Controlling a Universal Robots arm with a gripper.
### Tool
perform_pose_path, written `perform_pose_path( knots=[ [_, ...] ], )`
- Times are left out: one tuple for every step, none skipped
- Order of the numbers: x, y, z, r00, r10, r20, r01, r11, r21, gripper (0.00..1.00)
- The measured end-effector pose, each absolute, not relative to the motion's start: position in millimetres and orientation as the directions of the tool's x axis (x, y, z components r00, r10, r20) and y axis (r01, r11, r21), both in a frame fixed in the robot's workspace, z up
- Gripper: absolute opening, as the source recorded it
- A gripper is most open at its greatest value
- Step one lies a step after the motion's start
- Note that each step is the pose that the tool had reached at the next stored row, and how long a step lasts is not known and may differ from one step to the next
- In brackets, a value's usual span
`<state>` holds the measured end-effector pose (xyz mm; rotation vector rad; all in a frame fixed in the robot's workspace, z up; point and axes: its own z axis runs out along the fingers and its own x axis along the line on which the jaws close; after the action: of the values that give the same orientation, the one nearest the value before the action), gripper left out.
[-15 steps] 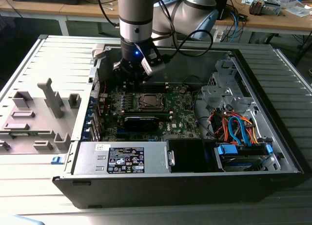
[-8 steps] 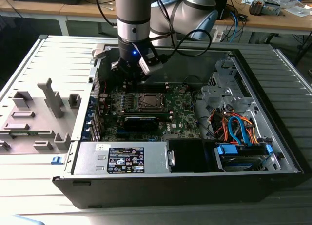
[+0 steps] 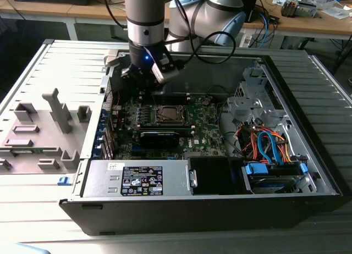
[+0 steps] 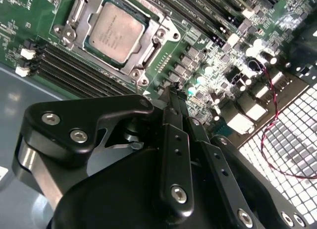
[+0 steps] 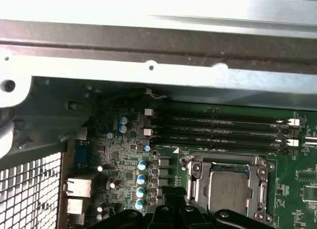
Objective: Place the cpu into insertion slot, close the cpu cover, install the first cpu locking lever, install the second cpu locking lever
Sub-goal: 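Install the first cpu locking lever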
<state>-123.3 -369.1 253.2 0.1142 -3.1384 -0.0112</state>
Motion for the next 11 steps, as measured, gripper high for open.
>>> perform_pose_path(
  knots=[
    [-124.0,-368.4,253.2,-0.997,-0.073,0.001,-0.073,0.997,0.007,0.11],
    [-125.2,-366.8,253.2,-0.997,-0.073,0.001,-0.073,0.997,0.007,0.11],
    [-126.1,-365.7,253.2,-0.997,-0.073,0.001,-0.073,0.997,0.007,0.11],
    [-126.9,-364.8,253.2,-0.997,-0.073,0.001,-0.073,0.997,0.007,0.11],
    [-127.9,-364.0,253.2,-0.997,-0.073,0.001,-0.073,0.997,0.007,0.11],
    [-128.9,-363.5,253.3,-0.997,-0.073,0.001,-0.073,0.997,0.007,0.11],
    [-129.7,-363.0,253.3,-0.997,-0.073,0.001,-0.073,0.997,0.007,0.11],
    [-130.5,-362.3,253.3,-0.997,-0.073,0.000,-0.073,0.997,0.007,0.11],
    [-131.4,-360.2,253.6,-0.997,-0.073,0.000,-0.073,0.997,0.007,0.11],
    [-131.5,-359.1,255.2,-0.997,-0.073,0.000,-0.073,0.997,0.007,0.11],
    [-131.5,-358.5,255.9,-0.997,-0.073,0.000,-0.073,0.997,0.007,0.11]
  ],
)
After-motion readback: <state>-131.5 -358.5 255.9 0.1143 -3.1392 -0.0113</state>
